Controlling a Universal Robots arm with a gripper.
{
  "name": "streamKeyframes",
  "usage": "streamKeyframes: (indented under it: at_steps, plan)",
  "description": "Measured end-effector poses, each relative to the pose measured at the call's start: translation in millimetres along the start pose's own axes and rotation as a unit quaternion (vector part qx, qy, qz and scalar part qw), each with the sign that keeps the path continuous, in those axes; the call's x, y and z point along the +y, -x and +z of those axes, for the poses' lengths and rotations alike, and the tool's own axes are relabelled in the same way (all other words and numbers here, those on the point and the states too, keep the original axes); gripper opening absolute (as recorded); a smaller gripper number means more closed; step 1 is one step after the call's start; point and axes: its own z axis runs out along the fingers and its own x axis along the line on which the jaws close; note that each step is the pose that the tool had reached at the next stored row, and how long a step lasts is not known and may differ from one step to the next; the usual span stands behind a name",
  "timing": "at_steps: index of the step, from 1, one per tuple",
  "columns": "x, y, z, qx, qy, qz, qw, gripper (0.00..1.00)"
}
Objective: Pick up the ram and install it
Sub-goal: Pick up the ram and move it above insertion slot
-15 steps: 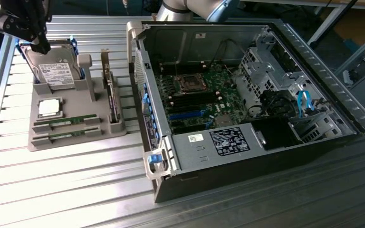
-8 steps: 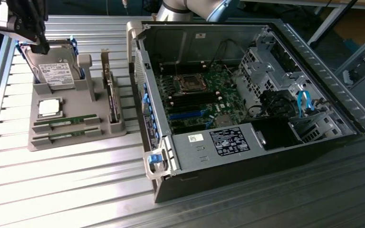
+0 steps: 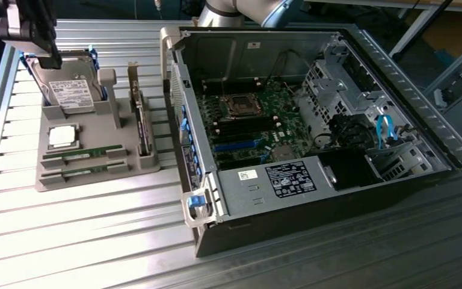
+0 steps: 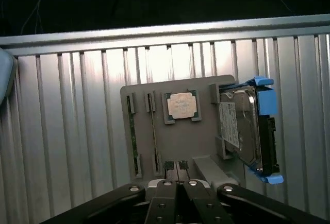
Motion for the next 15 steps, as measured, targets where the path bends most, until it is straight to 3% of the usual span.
streamKeyframes:
  at_steps: [3, 15]
  plan:
    - [0.0, 0.0, 0.0, 0.0009, 0.0005, -0.020, 0.9998, 0.10]
    - [0.0, 0.0, 0.0, 0.0009, 0.0005, -0.020, 0.9998, 0.10]
